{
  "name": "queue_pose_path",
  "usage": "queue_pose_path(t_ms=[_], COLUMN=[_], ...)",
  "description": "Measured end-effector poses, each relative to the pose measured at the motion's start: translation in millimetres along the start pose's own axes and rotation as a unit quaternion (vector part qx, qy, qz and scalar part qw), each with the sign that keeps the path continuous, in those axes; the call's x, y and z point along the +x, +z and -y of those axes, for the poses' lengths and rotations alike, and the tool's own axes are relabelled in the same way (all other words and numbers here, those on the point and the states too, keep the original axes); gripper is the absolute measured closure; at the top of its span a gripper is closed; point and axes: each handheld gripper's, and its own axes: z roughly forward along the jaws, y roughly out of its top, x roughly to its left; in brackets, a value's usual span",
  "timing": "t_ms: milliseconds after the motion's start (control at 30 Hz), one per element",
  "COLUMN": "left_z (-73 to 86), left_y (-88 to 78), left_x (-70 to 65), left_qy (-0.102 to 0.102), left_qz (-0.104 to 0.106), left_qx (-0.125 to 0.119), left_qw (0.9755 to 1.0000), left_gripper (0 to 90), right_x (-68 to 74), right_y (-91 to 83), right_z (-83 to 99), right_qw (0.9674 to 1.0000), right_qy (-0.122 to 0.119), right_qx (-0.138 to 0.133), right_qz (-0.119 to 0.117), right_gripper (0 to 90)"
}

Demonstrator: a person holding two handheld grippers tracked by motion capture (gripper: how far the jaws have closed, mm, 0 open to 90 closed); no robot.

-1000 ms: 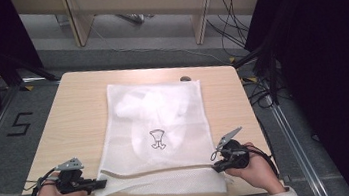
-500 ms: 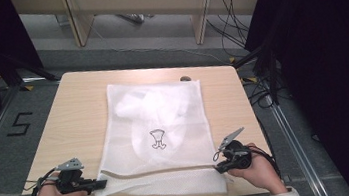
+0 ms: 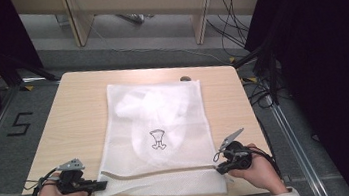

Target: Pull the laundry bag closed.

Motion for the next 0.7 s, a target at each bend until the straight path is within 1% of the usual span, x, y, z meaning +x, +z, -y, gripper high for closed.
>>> queue_pose_path(t_ms=[33, 67, 100, 133, 167, 200, 233, 267, 333, 367, 400, 433, 467, 500, 533, 567, 600, 633, 667, 700], left_z=[0.0, 0.0, 0.1, 0.2, 0.3, 1.2, 1.1, 0.5, 0.8, 1.0, 1.2, 1.1, 1.1, 1.5, 1.6, 1.2, 1.2, 1.2, 1.4, 1.4], left_y=[0.3, 0.7, 0.7, 0.8, 0.7, 2.3, 2.4, 1.7, 2.0, 2.3, 2.9, 3.0, 3.0, 3.5, 3.7, 3.1, 3.1, 3.0, 3.3, 2.8], left_x=[0.1, -0.2, -0.1, 0.1, -0.2, -0.7, -0.9, -0.3, 0.1, 0.0, -0.5, -0.4, -0.6, -0.9, -0.7, -0.4, -0.5, -0.5, -0.7, -0.9], left_qy=[0.002, 0.002, 0.004, 0.005, 0.007, 0.006, 0.005, 0.006, 0.010, 0.009, 0.005, 0.010, 0.010, 0.010, 0.013, 0.015, 0.014, 0.013, 0.007, 0.006], left_qz=[0.000, 0.000, -0.001, -0.002, -0.006, -0.009, -0.010, -0.007, -0.010, -0.009, -0.010, -0.011, -0.013, -0.015, -0.017, -0.016, -0.017, -0.017, -0.018, -0.019], left_qx=[0.002, 0.003, 0.005, 0.007, 0.008, -0.003, 0.000, 0.011, 0.015, 0.017, 0.016, 0.017, 0.018, 0.013, 0.014, 0.021, 0.020, 0.019, 0.018, 0.018], left_qw=[1.0000, 1.0000, 1.0000, 1.0000, 0.9999, 0.9999, 0.9999, 0.9999, 0.9998, 0.9998, 0.9998, 0.9998, 0.9997, 0.9997, 0.9997, 0.9995, 0.9996, 0.9996, 0.9996, 0.9996], left_gripper=[84.9, 84.8, 84.7, 84.5, 84.4, 84.1, 83.9, 83.6, 82.9, 82.3, 81.8, 81.2, 80.1, 79.0, 78.1, 76.8, 75.9, 75.1, 74.0, 72.9], right_x=[-0.3, 0.5, -2.2, -2.0, -0.6, -1.9, -2.7, -3.9, -4.2, -5.3, -6.0, -6.3, -7.6, -6.6, -7.1, -8.2, -8.2, -8.1, -8.9, -9.8], right_y=[0.0, 0.4, 0.6, 0.7, 0.4, 0.1, -0.8, -0.7, -2.5, -2.8, -3.8, -3.5, -3.5, -4.0, -3.5, -3.7, -3.6, -4.1, -5.1, -5.6], right_z=[0.0, 0.3, 0.2, 0.6, 1.1, 1.4, 1.9, 2.5, 3.9, 4.4, 4.7, 5.0, 4.6, 4.3, 4.1, 3.5, 3.2, 2.8, 3.0, 2.6], right_qw=[1.0000, 1.0000, 0.9999, 0.9999, 1.0000, 1.0000, 0.9999, 0.9998, 0.9997, 0.9995, 0.9994, 0.9991, 0.9988, 0.9984, 0.9979, 0.9975, 0.9965, 0.9960, 0.9948, 0.9939], right_qy=[-0.001, 0.008, -0.008, -0.006, 0.006, 0.002, 0.003, 0.001, 0.010, 0.010, 0.011, 0.014, 0.011, 0.022, 0.022, 0.023, 0.028, 0.037, 0.040, 0.039], right_qx=[-0.001, -0.002, -0.009, -0.011, -0.007, -0.008, -0.008, -0.016, -0.019, -0.029, -0.033, -0.040, -0.047, -0.051, -0.058, -0.065, -0.075, -0.077, -0.088, -0.097], right_qz=[0.002, -0.002, 0.005, 0.005, 0.000, 0.005, 0.006, 0.009, 0.007, 0.009, 0.006, 0.008, 0.011, 0.010, 0.015, 0.019, 0.023, 0.027, 0.033, 0.034], right_gripper=[81.5, 81.3, 81.1, 80.6, 80.3, 80.0, 79.5, 79.5, 78.2, 76.8, 76.0, 74.8, 72.5, 70.5, 69.7, 68.3, 66.1, 64.0, 61.3, 58.6])
